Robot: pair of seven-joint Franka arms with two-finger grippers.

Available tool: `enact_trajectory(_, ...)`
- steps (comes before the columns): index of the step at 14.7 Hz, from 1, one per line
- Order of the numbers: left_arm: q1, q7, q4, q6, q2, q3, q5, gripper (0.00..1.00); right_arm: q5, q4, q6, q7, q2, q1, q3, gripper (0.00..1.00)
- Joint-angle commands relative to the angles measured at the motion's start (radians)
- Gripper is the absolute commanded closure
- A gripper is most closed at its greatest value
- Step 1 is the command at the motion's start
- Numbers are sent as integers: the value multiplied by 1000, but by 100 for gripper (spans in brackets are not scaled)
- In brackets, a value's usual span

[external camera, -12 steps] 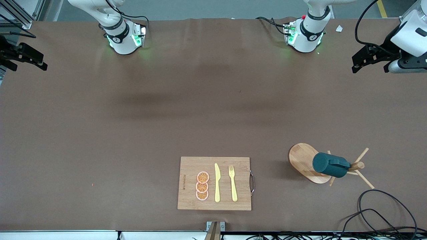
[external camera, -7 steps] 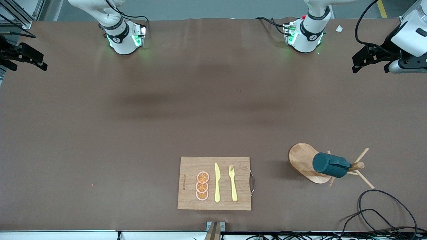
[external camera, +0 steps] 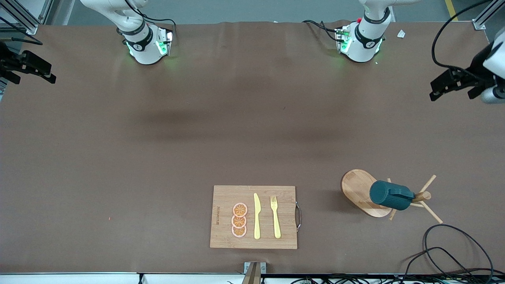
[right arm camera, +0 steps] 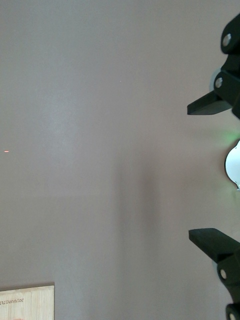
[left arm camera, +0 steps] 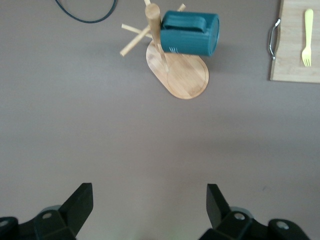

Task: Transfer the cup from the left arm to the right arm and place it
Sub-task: 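Move the left gripper toward the teal mug on the mug tree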

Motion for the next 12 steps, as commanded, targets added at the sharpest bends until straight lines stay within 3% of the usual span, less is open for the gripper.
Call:
enact_trajectory(1, 33, -20, 36, 27, 54, -4, 3, 0, 10, -12, -2, -5, -18, -7, 1, 0)
enact_trajectory(9, 47, -401, 59, 214, 177, -6, -38, 0, 10, -12, -2, -5, -18, -7, 1, 0)
enact_trajectory(12, 39, -656, 59, 255, 201, -7, -49, 5, 10, -12, -2, -5, -18, -9, 0, 0)
